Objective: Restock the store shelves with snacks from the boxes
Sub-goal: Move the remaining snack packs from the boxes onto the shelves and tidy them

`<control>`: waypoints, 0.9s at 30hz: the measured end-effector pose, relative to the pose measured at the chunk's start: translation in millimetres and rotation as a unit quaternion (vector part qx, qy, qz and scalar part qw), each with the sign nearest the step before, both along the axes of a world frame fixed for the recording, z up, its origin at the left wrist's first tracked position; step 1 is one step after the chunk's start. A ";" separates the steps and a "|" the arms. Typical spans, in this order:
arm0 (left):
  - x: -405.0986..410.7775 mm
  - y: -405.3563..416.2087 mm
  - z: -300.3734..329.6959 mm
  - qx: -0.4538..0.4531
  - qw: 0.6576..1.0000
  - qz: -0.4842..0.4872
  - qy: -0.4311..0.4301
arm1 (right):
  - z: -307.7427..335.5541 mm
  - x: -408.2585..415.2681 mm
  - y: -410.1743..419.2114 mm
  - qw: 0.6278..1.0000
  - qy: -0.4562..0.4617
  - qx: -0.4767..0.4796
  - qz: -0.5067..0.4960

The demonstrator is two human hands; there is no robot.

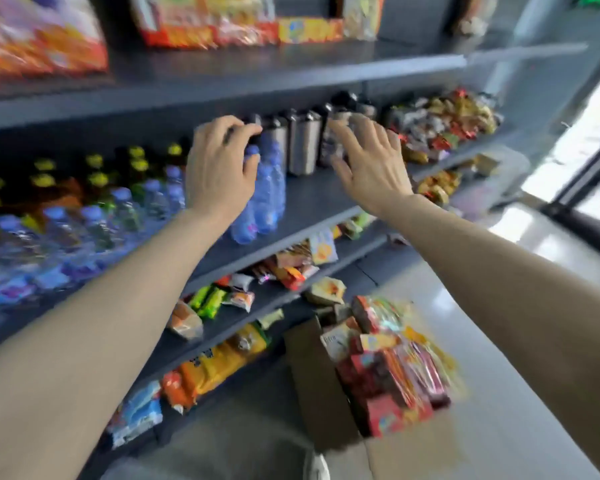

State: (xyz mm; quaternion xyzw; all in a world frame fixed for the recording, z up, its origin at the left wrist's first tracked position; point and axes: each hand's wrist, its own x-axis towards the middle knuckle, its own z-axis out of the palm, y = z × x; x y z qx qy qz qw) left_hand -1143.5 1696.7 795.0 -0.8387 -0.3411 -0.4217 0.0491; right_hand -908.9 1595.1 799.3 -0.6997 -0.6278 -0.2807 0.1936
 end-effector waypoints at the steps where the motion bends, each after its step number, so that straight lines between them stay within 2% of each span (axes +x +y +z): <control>1: 20.3 -7.9 -13.3 -0.013 1.000 -0.021 0.006 | -16.9 18.6 -18.0 1.000 0.010 -0.013 -0.021; 7: 123.9 -59.7 -104.8 -0.100 0.987 -0.113 0.056 | -122.9 114.6 -126.0 0.982 0.097 -0.078 -0.143; 11: 180.5 -89.1 -173.7 -0.155 0.970 -0.149 0.110 | -194.5 163.2 -187.2 0.951 0.162 -0.128 -0.231; 15: 228.4 -114.1 -244.8 -0.225 0.943 -0.164 0.181 | -269.2 199.5 -230.3 0.917 0.227 -0.177 -0.277; 21: 287.1 -147.8 -360.0 -0.341 0.870 -0.171 0.314 | -381.6 231.2 -261.1 0.835 0.350 -0.275 -0.324; 27: 321.3 -163.6 -460.5 -0.414 0.800 -0.149 0.408 | -490.0 238.2 -264.0 0.719 0.482 -0.332 -0.376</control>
